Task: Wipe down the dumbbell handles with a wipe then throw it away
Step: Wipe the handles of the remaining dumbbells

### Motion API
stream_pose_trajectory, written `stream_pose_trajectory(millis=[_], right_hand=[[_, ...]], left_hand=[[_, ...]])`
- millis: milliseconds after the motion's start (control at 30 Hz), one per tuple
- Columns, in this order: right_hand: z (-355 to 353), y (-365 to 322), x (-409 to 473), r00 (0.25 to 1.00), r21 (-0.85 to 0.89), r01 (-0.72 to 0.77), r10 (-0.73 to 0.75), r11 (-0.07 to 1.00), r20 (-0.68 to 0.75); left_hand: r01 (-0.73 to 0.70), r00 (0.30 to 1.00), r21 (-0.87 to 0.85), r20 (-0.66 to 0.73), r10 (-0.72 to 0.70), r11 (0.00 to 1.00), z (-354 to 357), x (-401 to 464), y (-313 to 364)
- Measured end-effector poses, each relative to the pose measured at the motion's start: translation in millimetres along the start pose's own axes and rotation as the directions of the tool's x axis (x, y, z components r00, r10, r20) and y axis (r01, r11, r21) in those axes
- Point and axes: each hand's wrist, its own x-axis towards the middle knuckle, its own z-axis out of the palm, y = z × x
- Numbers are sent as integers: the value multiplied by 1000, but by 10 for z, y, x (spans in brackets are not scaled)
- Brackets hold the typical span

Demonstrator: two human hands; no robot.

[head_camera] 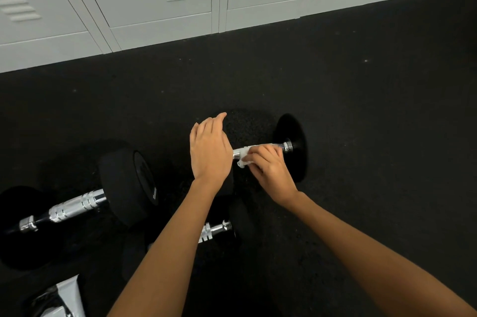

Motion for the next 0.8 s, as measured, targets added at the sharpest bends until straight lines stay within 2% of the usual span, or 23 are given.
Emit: stream_pose_trajectory(millis=[267, 500, 600, 667, 733, 800], right_hand=[[-26, -82, 104, 993, 71, -10, 1, 997, 121], [-87, 93, 126, 970, 1, -236, 235, 972, 61], [-23, 32, 335, 911, 44, -406, 400, 913, 103], [15, -65, 452, 877, 56, -469, 459, 881, 140], [34, -145, 466, 893, 74, -437, 423, 896, 156], [23, -154, 349, 942, 109, -320, 303, 941, 146]], left_hand=[[4, 1000, 7, 1, -4, 1000, 0, 4, 8], [-1, 1000, 10, 2, 1, 1000, -2, -5, 4], [-3, 1000, 17, 5, 3, 1000, -4, -4, 3], [-6, 1000, 25, 12, 6, 1000, -2, -2, 3], [-3, 1000, 24, 18, 2, 1000, -7, 2, 6], [-2, 1000, 24, 20, 2, 1000, -9, 1, 11]])
